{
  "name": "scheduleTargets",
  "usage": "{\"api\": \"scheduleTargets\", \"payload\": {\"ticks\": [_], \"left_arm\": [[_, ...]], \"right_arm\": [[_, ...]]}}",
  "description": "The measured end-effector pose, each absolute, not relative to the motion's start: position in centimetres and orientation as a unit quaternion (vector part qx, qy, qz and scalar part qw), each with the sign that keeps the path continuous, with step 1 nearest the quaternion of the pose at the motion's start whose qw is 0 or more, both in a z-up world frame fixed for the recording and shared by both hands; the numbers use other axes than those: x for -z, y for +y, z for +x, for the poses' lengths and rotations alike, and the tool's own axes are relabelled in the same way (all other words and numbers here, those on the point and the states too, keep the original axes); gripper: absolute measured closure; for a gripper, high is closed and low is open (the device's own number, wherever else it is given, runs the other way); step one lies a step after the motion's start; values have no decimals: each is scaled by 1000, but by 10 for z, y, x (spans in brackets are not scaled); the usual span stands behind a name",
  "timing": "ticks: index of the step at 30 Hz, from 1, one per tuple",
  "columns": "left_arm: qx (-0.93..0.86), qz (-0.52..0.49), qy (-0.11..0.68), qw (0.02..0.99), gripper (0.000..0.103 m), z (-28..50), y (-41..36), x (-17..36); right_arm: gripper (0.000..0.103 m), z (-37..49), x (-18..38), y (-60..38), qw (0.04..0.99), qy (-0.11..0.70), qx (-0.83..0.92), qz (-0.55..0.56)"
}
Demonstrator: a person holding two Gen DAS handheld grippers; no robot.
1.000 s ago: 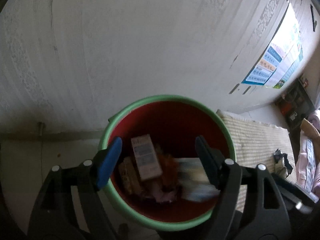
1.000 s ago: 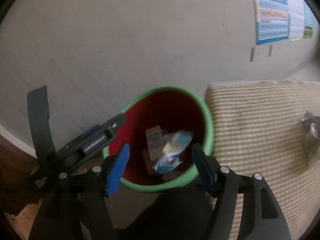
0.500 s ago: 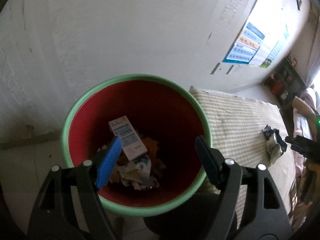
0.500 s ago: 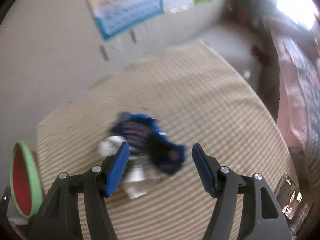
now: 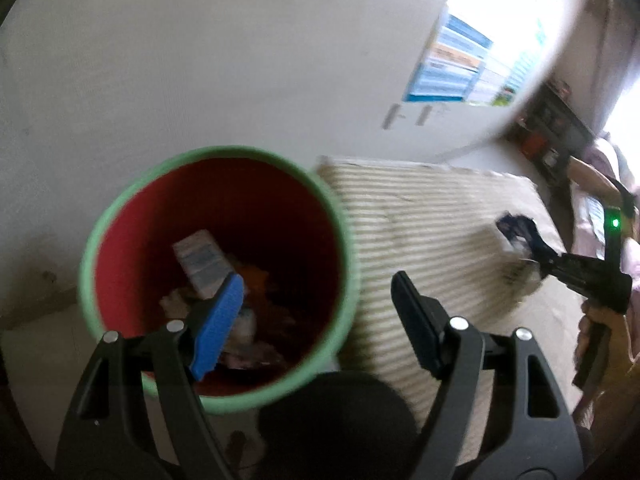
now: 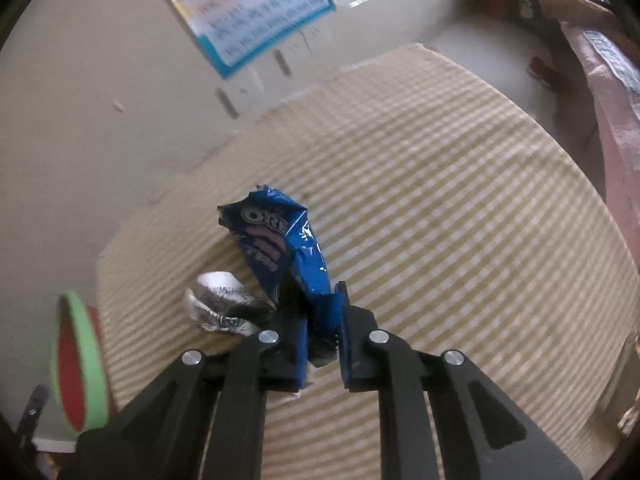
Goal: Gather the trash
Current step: 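Grasp the blue Oreo wrapper with the right gripper while the left gripper grasps the white paper cup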
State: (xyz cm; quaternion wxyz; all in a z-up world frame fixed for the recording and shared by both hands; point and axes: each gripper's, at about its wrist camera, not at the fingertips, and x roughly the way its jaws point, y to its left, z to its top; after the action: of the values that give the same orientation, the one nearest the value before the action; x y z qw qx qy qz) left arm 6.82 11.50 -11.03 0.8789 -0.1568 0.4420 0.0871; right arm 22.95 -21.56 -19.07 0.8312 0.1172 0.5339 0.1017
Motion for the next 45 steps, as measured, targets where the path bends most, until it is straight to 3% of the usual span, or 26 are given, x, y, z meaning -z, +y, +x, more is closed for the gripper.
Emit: {"api": "scheduleTargets", "payload": {"ticks": [10,14,22,32,35,45], "left_arm": [[21,-105,463,880,29,104,6,122],[22,-67,465,883,29,116,-21,133],[-12,-29,503,864,29,142,-25,170],[-26,-93,515,852,30,145,4,174],[-29,-90,526,845,49,149,4,180],[-1,-76,487,870,52,117,-1,152]], "right_arm": [[91,107,187,-232,798,556,-152,175],[91,60,183,-239,826,535,-116,138],[90,39,184,-245,833,523,-123,129],[89,44,188,-243,831,525,-132,130],[89,45,189,-240,831,525,-132,128],[91,44,188,-239,835,519,-134,125]]}}
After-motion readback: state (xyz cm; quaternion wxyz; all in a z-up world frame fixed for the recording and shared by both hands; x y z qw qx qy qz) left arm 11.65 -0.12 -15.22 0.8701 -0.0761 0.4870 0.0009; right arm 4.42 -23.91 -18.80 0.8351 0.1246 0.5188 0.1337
